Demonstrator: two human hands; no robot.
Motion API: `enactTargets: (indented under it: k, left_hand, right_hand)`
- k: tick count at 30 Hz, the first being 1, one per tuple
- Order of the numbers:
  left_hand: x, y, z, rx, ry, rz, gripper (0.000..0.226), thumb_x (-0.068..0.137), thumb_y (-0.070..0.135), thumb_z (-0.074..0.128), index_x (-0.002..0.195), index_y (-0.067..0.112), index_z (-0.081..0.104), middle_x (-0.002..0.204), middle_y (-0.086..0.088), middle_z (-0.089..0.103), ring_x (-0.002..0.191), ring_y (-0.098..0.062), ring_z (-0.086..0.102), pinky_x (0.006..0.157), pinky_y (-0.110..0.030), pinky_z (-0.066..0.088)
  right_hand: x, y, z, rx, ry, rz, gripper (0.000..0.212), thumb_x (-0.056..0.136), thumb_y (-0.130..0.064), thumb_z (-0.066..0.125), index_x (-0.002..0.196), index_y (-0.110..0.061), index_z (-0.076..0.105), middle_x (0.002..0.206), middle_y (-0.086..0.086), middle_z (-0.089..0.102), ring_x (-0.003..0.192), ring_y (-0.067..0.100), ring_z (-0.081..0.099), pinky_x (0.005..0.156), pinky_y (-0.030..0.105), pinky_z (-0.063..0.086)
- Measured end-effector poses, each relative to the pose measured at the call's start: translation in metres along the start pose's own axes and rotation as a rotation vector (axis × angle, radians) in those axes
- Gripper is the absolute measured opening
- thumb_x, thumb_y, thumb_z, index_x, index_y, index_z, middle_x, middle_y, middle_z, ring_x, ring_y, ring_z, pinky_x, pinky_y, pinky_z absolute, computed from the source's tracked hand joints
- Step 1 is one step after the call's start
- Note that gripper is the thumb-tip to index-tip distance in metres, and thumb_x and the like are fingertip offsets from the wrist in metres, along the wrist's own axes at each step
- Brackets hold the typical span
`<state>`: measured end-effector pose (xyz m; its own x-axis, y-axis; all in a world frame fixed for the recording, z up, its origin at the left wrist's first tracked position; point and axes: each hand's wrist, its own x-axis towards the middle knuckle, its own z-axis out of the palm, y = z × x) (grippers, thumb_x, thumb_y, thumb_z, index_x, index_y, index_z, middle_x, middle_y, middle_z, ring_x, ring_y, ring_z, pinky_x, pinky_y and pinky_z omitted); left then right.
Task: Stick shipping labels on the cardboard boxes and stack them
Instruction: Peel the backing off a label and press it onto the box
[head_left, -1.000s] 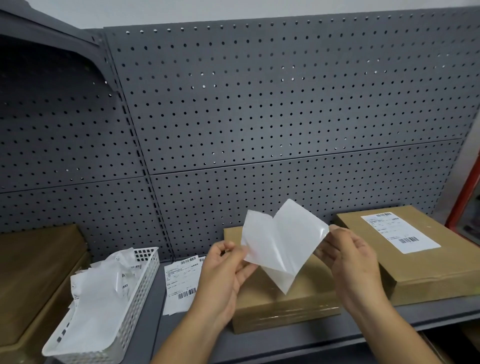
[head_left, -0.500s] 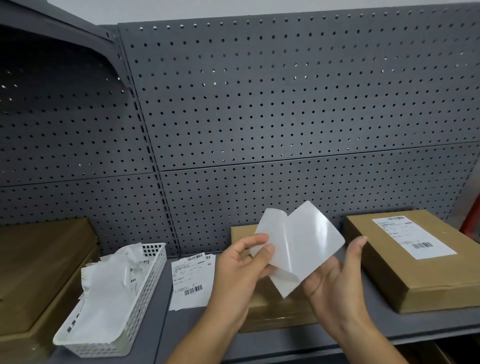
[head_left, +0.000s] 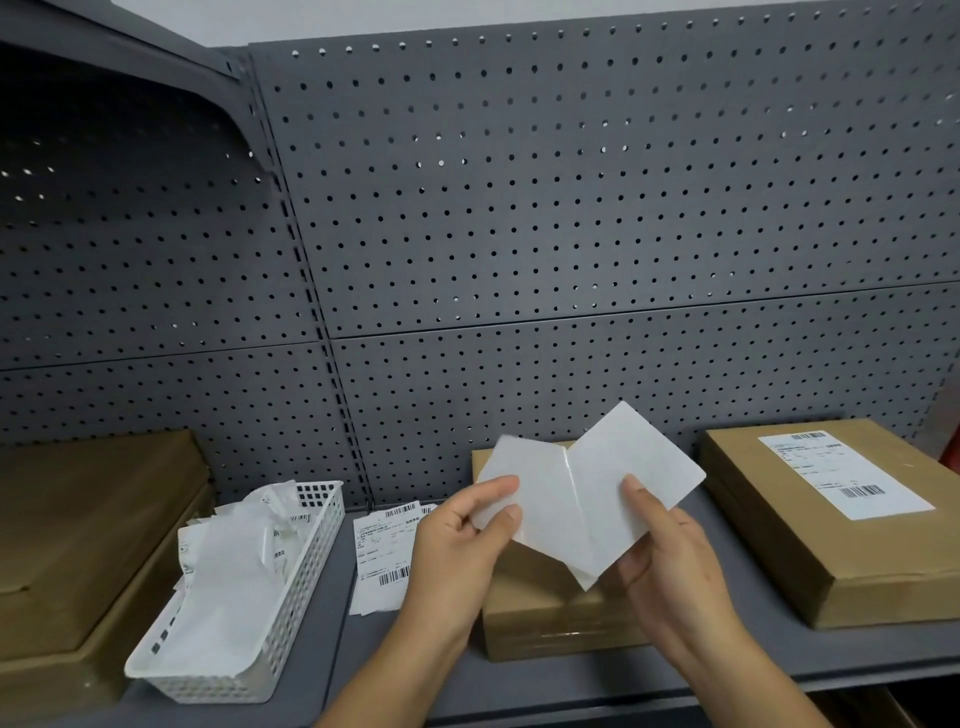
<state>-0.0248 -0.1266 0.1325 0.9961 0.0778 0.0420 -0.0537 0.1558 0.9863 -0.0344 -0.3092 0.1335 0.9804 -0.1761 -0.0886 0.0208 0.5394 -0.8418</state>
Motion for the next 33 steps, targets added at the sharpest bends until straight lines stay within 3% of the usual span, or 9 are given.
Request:
enactTargets:
  k: [6, 10, 12, 14, 17, 20, 23, 29, 33]
  left_hand:
    - [0.017, -0.002, -0.047, 0.124, 0.197, 0.017, 0.033, 0.095, 0.004, 0.068, 0.101, 0.033, 0.082, 0.107, 0.015, 0.08, 0.088, -0.014, 0.07, 0.076, -0.029, 0.055]
    - [0.011, 0.022, -0.077, 0.274, 0.374, 0.25, 0.033, 0.098, 0.007, 0.063, 0.109, 0.034, 0.078, 0.112, 0.015, 0.077, 0.072, 0.003, 0.065, 0.064, -0.008, 0.049]
    - [0.002, 0.036, -0.093, 0.397, 0.425, 0.4, 0.035, 0.102, 0.012, 0.06, 0.123, 0.036, 0.072, 0.11, 0.012, 0.077, 0.061, -0.007, 0.058, 0.063, -0.018, 0.053]
    - [-0.004, 0.047, -0.113, 0.635, 0.496, 0.563, 0.048, 0.102, 0.012, 0.059, 0.142, 0.039, 0.058, 0.103, 0.015, 0.072, 0.077, -0.011, 0.06, 0.073, -0.036, 0.053]
    - [-0.008, 0.054, -0.148, 1.081, 0.575, 0.74, 0.075, 0.093, -0.004, 0.064, 0.158, 0.024, 0.04, 0.101, 0.01, 0.07, 0.089, -0.014, 0.062, 0.066, -0.037, 0.052]
    - [-0.009, 0.055, -0.185, 1.252, 0.612, 0.827, 0.063, 0.084, -0.013, 0.067, 0.141, 0.014, 0.063, 0.111, 0.0, 0.075, 0.099, -0.021, 0.068, 0.07, -0.034, 0.053]
    - [-0.013, 0.045, -0.214, 1.402, 0.565, 0.647, 0.04, 0.087, -0.002, 0.068, 0.118, 0.023, 0.076, 0.111, 0.001, 0.075, 0.1, -0.024, 0.071, 0.065, -0.03, 0.048]
    - [-0.013, 0.017, -0.247, 1.41, 0.185, 0.077, 0.022, 0.089, 0.029, 0.062, 0.081, 0.05, 0.066, 0.097, 0.03, 0.066, 0.089, -0.002, 0.067, 0.071, -0.028, 0.053]
    - [-0.014, 0.007, -0.263, 1.373, -0.043, -0.073, 0.016, 0.086, 0.047, 0.055, 0.094, 0.048, 0.069, 0.111, 0.031, 0.057, 0.11, 0.007, 0.054, 0.094, -0.031, 0.05]
  right_hand:
    - [0.01, -0.01, 0.001, 0.136, 0.098, -0.04, 0.023, 0.105, -0.021, 0.056, 0.121, -0.009, 0.066, 0.114, 0.007, 0.079, 0.104, 0.017, 0.076, 0.084, 0.033, 0.064]
    - [0.011, -0.013, 0.004, 0.097, 0.083, -0.093, 0.016, 0.105, -0.021, 0.055, 0.112, -0.015, 0.068, 0.107, 0.002, 0.08, 0.092, 0.011, 0.077, 0.083, 0.027, 0.063]
    - [0.009, -0.008, 0.01, 0.024, 0.064, -0.11, 0.016, 0.105, -0.022, 0.055, 0.113, -0.018, 0.068, 0.104, 0.0, 0.081, 0.091, 0.01, 0.077, 0.078, 0.025, 0.064]
    - [0.006, -0.002, 0.017, -0.034, 0.048, -0.128, 0.015, 0.104, -0.022, 0.056, 0.114, -0.019, 0.067, 0.105, -0.001, 0.08, 0.091, 0.011, 0.076, 0.075, 0.027, 0.062]
    - [0.001, 0.008, 0.028, -0.073, 0.022, -0.147, 0.017, 0.103, -0.021, 0.057, 0.116, -0.017, 0.067, 0.106, -0.001, 0.08, 0.093, 0.012, 0.075, 0.076, 0.03, 0.058]
    - [0.001, 0.016, 0.037, -0.082, 0.02, -0.147, 0.02, 0.102, -0.022, 0.058, 0.12, -0.017, 0.067, 0.11, 0.0, 0.079, 0.099, 0.018, 0.074, 0.08, 0.035, 0.054]
    - [0.001, 0.021, 0.04, -0.065, 0.027, -0.119, 0.02, 0.102, -0.023, 0.058, 0.117, -0.015, 0.069, 0.114, 0.007, 0.078, 0.104, 0.026, 0.072, 0.089, 0.044, 0.054]
    - [-0.001, 0.027, 0.044, -0.127, 0.027, -0.141, 0.015, 0.101, -0.025, 0.059, 0.105, -0.017, 0.072, 0.099, 0.001, 0.081, 0.092, 0.02, 0.074, 0.087, 0.044, 0.051]
    - [-0.003, 0.031, 0.042, -0.186, 0.012, -0.154, 0.018, 0.101, -0.028, 0.06, 0.106, -0.018, 0.074, 0.099, 0.001, 0.081, 0.087, 0.017, 0.075, 0.08, 0.041, 0.053]
